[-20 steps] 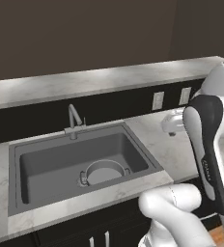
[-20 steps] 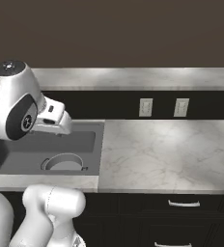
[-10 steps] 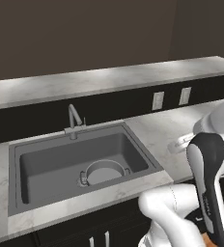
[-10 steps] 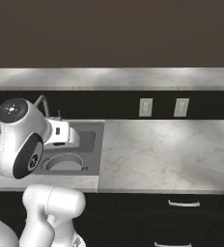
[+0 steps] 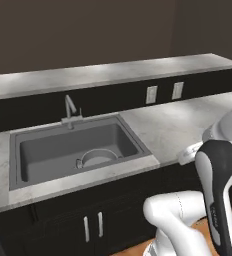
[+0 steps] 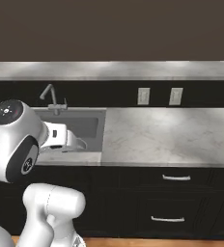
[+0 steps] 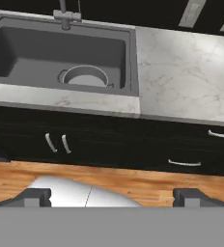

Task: Move the pot and pan from the stove into the sink.

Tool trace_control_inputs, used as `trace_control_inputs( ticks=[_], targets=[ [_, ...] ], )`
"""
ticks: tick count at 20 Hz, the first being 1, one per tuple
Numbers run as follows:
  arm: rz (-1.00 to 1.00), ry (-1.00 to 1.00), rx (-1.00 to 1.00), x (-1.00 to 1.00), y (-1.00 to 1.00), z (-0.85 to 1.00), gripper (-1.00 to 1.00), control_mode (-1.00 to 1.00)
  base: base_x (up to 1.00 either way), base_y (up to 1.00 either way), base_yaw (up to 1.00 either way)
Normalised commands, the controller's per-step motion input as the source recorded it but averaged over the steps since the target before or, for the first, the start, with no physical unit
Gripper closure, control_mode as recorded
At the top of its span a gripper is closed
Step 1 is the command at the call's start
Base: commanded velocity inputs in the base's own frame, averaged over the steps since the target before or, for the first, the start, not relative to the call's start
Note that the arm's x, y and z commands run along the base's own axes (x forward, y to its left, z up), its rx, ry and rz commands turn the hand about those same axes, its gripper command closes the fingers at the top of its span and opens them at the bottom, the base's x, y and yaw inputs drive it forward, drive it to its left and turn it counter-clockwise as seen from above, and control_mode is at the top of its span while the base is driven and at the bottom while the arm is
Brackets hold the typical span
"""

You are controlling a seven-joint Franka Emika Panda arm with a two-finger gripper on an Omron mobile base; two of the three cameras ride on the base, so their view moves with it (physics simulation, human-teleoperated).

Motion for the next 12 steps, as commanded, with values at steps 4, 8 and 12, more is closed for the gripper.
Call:
trace_control_inputs(
  ticks=[4, 8, 12],
  targets=[
    [0.0, 0.0, 0.0, 0.0, 0.0, 0.0, -1.0, 1.0, -0.28, -0.46, -0.19],
    [0.0, 0.0, 0.0, 0.0, 0.0, 0.0, -1.0, 1.0, 0.01, -0.45, -0.38],
    [0.0, 0.0, 0.0, 0.0, 0.0, 0.0, -1.0, 1.0, 0.07, -0.38, -0.44]
  ],
)
